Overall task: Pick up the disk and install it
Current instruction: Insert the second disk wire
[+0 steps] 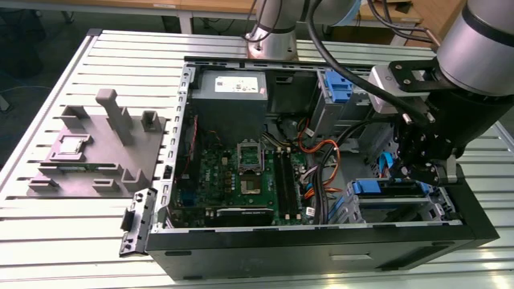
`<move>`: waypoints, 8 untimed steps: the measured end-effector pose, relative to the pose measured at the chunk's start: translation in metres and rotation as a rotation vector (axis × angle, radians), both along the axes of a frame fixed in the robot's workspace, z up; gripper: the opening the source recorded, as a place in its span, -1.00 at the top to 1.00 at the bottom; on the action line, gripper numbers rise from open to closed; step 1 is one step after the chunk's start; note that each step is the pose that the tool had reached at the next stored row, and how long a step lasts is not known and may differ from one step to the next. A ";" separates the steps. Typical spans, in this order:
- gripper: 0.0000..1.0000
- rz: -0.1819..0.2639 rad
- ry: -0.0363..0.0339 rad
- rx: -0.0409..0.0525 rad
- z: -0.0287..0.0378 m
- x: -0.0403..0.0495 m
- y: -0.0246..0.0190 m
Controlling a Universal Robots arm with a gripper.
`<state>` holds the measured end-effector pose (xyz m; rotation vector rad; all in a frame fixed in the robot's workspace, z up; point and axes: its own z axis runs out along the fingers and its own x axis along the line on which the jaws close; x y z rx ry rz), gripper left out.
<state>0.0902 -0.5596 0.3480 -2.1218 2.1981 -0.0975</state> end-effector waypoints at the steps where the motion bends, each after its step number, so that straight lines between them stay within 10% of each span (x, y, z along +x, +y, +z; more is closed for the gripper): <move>1: 0.80 0.000 0.0002 0.0000 0.0000 0.0000 0.0000; 8: 0.80 0.000 0.0016 -0.0002 0.0002 0.0000 0.0000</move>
